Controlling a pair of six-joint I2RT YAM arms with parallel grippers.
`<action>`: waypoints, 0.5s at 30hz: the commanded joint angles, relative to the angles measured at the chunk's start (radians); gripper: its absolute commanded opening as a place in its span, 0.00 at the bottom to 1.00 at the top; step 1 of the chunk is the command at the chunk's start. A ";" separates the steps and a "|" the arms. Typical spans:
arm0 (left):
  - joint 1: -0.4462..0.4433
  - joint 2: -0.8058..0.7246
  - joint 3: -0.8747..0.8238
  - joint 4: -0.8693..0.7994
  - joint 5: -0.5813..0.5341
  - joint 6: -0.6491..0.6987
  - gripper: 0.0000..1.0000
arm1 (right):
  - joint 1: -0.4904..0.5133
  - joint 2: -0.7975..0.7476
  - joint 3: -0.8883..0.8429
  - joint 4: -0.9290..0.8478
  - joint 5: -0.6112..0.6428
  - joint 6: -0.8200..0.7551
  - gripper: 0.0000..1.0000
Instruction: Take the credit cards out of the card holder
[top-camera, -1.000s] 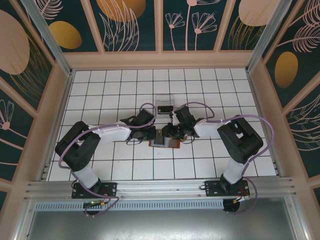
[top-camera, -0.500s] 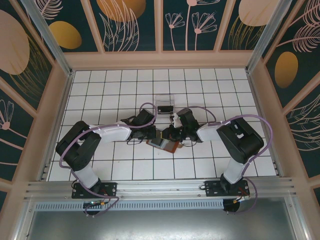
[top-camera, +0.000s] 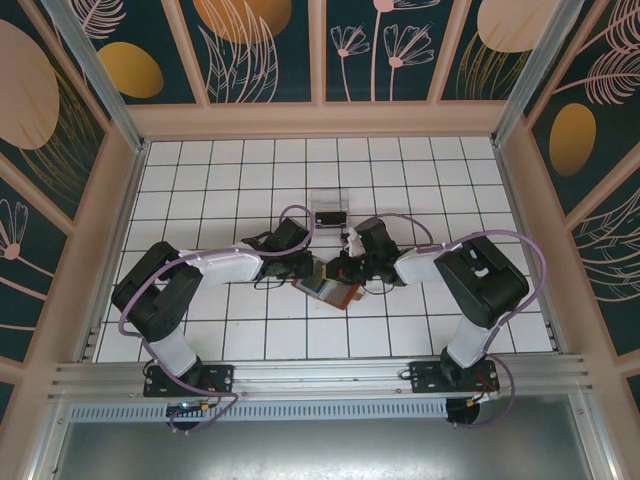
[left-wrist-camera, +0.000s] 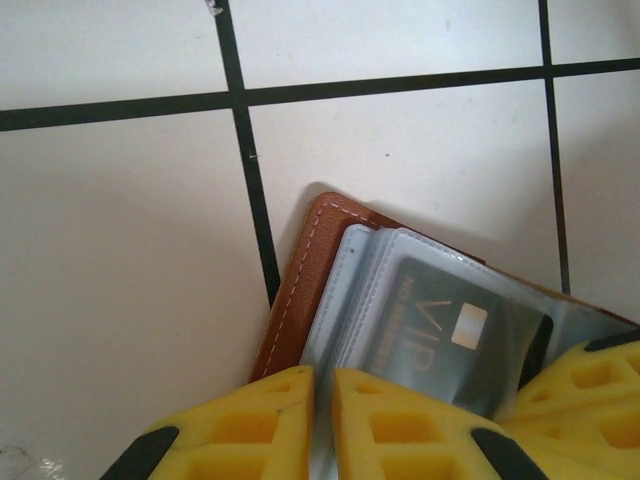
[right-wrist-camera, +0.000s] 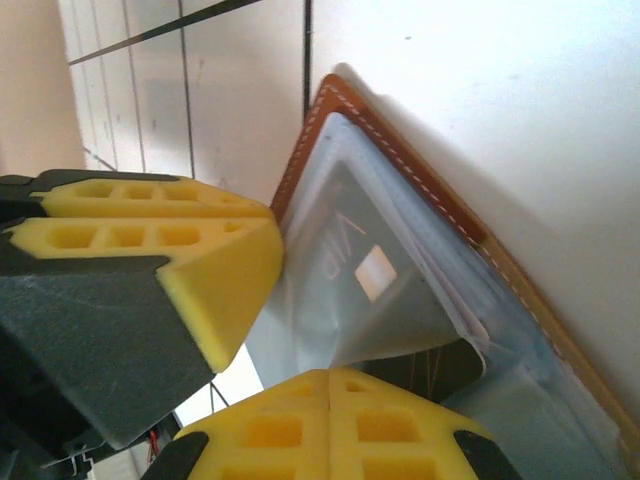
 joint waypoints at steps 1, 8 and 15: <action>-0.014 0.005 -0.048 -0.052 0.060 -0.016 0.17 | -0.002 -0.026 0.053 -0.090 0.041 -0.051 0.03; -0.014 -0.038 -0.086 -0.039 0.075 -0.029 0.18 | -0.002 0.015 0.165 -0.243 0.080 -0.114 0.09; -0.014 -0.047 -0.077 -0.038 0.060 -0.030 0.18 | 0.006 -0.053 0.198 -0.405 0.202 -0.121 0.21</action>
